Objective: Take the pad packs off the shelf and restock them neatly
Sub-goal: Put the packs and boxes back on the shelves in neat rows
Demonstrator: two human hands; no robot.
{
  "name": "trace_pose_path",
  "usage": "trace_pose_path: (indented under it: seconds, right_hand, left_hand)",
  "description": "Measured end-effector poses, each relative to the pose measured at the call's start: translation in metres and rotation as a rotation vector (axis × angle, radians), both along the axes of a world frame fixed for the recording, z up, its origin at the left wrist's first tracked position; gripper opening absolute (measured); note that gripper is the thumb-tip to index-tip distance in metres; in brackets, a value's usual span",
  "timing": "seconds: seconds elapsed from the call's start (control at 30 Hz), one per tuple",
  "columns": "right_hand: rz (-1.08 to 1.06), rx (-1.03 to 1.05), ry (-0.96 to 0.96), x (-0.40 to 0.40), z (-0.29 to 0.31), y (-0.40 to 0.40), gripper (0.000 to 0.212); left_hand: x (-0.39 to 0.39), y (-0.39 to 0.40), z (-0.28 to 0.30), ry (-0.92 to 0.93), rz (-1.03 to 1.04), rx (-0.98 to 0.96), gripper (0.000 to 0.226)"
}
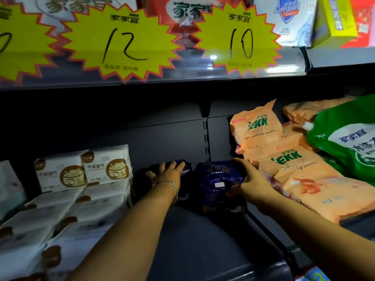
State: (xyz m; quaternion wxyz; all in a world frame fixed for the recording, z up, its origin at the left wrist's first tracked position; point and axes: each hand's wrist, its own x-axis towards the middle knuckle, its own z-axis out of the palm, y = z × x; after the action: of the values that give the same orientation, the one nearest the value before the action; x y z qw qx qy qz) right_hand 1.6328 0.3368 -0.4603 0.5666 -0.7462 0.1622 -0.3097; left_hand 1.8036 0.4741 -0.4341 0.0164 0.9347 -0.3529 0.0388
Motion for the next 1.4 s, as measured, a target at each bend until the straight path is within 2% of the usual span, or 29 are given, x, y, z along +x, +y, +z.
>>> trace_pose_path:
  seconds: [0.07,0.47,0.73,0.8,0.87,0.9,0.97,1.0,1.1,1.17,1.23,1.33,1.4]
  right_hand:
    - [0.024,0.013,0.012,0.005,-0.002,-0.002,0.092]
    - [0.048,0.026,-0.001,0.038,-0.015,-0.014,0.091]
    - [0.039,0.135,-0.039,0.040,-0.016,-0.008,0.088]
    - [0.042,0.218,-0.058,0.037,-0.012,-0.005,0.088]
    - [0.041,0.309,-0.056,0.032,-0.007,0.000,0.081]
    - [0.037,0.347,-0.047,0.029,-0.005,0.003,0.074]
    - [0.039,0.398,-0.030,0.022,0.001,0.008,0.060]
    - [0.052,0.408,-0.023,0.019,0.004,0.011,0.058]
    - [0.077,0.406,-0.027,0.013,0.009,0.021,0.058]
    - [0.081,0.392,-0.035,0.008,0.011,0.027,0.058]
    - [0.100,0.371,-0.038,0.002,0.010,0.030,0.059]
    - [0.159,0.349,-0.075,-0.005,0.008,0.034,0.066]
    - [0.210,0.312,-0.098,-0.008,0.007,0.036,0.076]
  left_hand:
    - [0.005,-0.005,0.001,0.037,0.011,-0.049,0.086]
    - [0.043,-0.032,-0.005,-0.034,-0.004,-0.060,0.077]
    - [0.048,-0.030,0.003,0.065,-0.029,0.017,0.089]
    - [0.045,-0.026,0.005,-0.017,-0.052,-0.083,0.086]
    - [0.038,-0.021,0.008,-0.142,-0.154,-0.298,0.062]
    - [0.035,-0.017,0.010,-0.128,-0.213,-0.423,0.049]
    - [0.019,-0.007,0.018,0.091,-0.252,-0.622,0.033]
    - [0.010,-0.002,0.022,0.245,-0.238,-0.665,0.034]
    - [-0.014,0.016,0.027,0.738,-0.161,-0.754,0.068]
    - [-0.029,0.027,0.029,0.991,-0.147,-0.822,0.062]
    - [-0.039,0.038,0.028,1.025,-0.186,-0.756,0.052]
    - [-0.046,0.051,0.022,1.016,-0.219,-0.685,0.062]
    - [-0.048,0.057,0.019,0.994,-0.231,-0.723,0.066]
